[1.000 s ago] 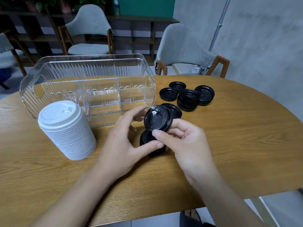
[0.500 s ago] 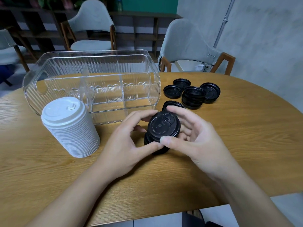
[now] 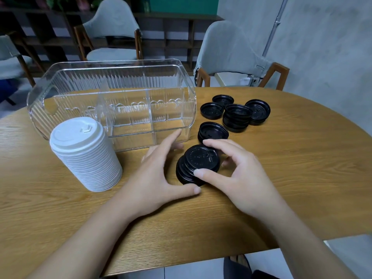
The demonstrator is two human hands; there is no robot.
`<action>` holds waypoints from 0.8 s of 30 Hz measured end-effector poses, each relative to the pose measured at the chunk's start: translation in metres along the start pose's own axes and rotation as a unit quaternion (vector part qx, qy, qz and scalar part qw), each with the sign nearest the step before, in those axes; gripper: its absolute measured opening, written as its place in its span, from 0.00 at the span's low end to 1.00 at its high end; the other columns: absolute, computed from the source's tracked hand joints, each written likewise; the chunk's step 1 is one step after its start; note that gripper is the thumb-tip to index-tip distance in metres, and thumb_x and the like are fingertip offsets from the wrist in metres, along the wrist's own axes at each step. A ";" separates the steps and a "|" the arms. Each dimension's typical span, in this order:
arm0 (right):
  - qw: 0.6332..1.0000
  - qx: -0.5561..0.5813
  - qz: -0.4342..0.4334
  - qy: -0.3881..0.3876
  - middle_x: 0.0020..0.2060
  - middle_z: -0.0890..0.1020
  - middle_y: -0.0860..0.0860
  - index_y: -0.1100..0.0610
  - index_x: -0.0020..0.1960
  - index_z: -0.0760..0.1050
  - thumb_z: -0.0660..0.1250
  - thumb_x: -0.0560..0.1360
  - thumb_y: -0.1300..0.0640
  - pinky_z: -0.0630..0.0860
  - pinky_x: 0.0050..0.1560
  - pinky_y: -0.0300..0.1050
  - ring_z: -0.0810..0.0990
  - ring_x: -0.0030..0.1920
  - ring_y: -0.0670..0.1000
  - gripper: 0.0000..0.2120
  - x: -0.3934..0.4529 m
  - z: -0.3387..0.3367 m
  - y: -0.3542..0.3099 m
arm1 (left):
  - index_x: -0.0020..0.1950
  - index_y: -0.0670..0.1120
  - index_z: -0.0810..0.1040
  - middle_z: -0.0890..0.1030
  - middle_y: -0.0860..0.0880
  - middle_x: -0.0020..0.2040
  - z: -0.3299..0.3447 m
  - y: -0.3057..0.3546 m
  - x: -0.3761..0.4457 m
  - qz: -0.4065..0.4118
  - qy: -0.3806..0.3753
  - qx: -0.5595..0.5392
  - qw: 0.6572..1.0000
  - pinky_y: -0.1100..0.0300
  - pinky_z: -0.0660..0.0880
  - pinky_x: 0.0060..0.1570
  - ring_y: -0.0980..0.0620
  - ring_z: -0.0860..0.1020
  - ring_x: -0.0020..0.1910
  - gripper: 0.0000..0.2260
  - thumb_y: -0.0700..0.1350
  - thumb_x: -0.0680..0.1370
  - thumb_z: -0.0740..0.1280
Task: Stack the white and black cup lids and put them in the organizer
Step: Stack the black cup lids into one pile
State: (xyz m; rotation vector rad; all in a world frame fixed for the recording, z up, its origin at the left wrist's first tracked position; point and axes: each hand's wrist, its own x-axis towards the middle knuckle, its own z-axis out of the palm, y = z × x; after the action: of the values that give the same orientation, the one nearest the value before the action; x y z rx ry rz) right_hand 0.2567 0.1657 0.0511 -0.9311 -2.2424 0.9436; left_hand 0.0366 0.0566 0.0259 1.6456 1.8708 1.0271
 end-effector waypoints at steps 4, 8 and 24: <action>1.000 -0.021 -0.002 0.002 0.68 0.78 0.30 0.41 0.76 0.77 0.80 0.74 0.40 0.69 0.68 0.26 0.73 0.70 0.31 0.32 -0.002 0.015 0.001 | 0.86 0.75 0.46 0.73 0.70 0.71 0.008 -0.004 0.004 -0.017 0.012 0.048 0.999 0.47 0.64 0.82 0.57 0.66 0.78 0.60 0.72 0.66 0.83; 1.000 -0.029 -0.006 0.005 0.70 0.78 0.31 0.42 0.77 0.77 0.81 0.74 0.42 0.65 0.69 0.23 0.72 0.71 0.30 0.33 0.000 0.022 0.002 | 0.87 0.72 0.44 0.74 0.65 0.72 0.016 -0.007 0.006 -0.008 0.019 0.067 0.998 0.50 0.63 0.80 0.55 0.67 0.77 0.58 0.72 0.69 0.80; 0.999 -0.010 -0.001 -0.040 0.68 0.81 0.29 0.37 0.77 0.75 0.83 0.73 0.44 0.72 0.75 0.40 0.76 0.71 0.33 0.35 0.004 0.018 0.007 | 0.88 0.70 0.45 0.73 0.71 0.73 0.013 -0.015 0.006 -0.031 -0.020 0.056 0.998 0.57 0.59 0.77 0.56 0.65 0.78 0.57 0.69 0.68 0.77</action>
State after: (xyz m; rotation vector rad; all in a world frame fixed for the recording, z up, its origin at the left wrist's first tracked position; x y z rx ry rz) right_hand 0.2441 0.1648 0.0356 -0.9154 -2.3224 0.9757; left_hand 0.0354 0.0652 0.0073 1.6459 1.9733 0.8721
